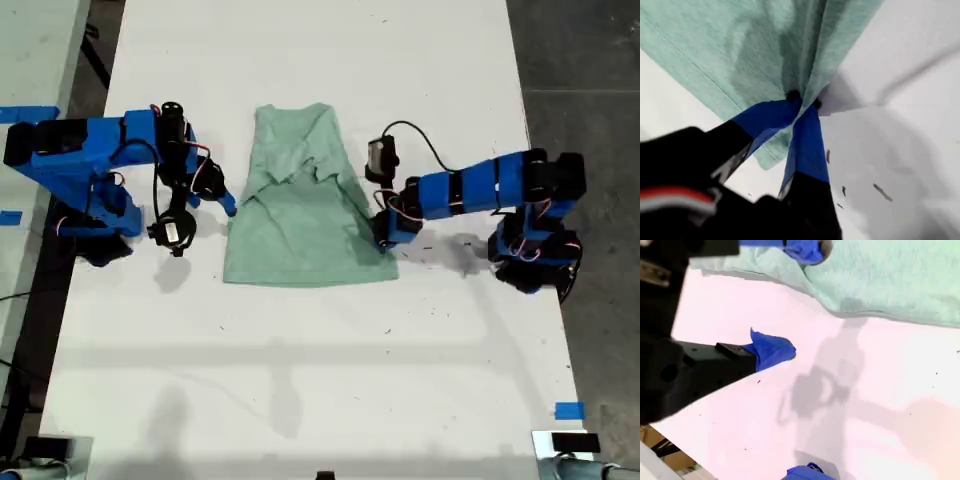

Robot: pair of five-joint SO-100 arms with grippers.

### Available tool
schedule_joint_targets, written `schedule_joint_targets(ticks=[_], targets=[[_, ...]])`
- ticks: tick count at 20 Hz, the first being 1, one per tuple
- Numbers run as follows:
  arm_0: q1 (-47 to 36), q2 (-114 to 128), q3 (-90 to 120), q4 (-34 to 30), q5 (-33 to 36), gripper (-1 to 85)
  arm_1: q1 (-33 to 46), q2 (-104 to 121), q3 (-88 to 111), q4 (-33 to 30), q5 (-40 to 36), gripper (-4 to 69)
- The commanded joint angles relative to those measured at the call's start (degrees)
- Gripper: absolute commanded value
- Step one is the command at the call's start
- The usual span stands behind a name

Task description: Fold tshirt

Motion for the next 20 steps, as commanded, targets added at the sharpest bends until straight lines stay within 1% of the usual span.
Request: schedule_joint_targets(ticks=[1, 2, 4, 6, 7, 9, 11, 13, 14, 15, 16, 17, 18, 20], targets=[[1.05, 2.64, -0.35, -0.88, -0.62, 22.2, -1.32, 4.31, -6.59, 10.20, 0.62, -2.6], [1.14, 2.64, -0.35, -0.97, -0.62, 22.1, -2.37, 4.75, -10.46, 13.54, 1.23, -2.6], [1.32, 2.64, -0.44, -0.97, -0.62, 21.9, -4.22, 4.22, -18.37, 16.52, 2.90, -2.6], [1.49, 2.64, -0.53, -1.05, -0.62, 21.7, -5.62, 0.88, -26.72, 16.08, 6.68, -2.7], [1.49, 2.64, -0.62, -1.05, -0.62, 21.6, -6.24, -1.58, -30.41, 14.85, 8.26, -2.7], [1.58, 2.72, -0.70, -1.05, -0.62, 21.4, -7.03, -5.45, -33.49, 10.02, 11.07, -2.8], [1.76, 2.81, -0.79, -1.14, -0.70, 21.2, -6.77, -9.05, -32.34, 4.75, 13.80, -2.8], [1.85, 2.81, -0.79, -1.05, -0.70, 21.2, -6.24, -12.39, -28.48, -2.72, 16.00, -3.0], [1.85, 2.81, -0.79, -1.05, -0.70, 21.2, -5.80, -13.62, -25.49, -8.26, 16.35, -3.0], [1.85, 2.81, -0.79, -0.97, -0.70, 21.3, -5.27, -15.47, -23.82, -12.04, 16.52, -1.3], [1.85, 2.81, -0.79, -0.88, -0.79, 21.4, -4.22, -18.54, -23.55, -14.33, 15.82, 5.7], [1.85, 2.81, -0.79, -0.88, -0.79, 21.4, -3.69, -21.71, -25.93, -12.30, 15.29, 20.2], [1.85, 2.81, -0.79, -0.88, -0.79, 21.4, -3.69, -23.64, -28.83, -8.35, 15.21, 27.1], [1.85, 2.81, -0.79, -0.88, -0.79, 21.4, -4.22, -23.64, -33.93, -0.88, 14.06, 35.8]])
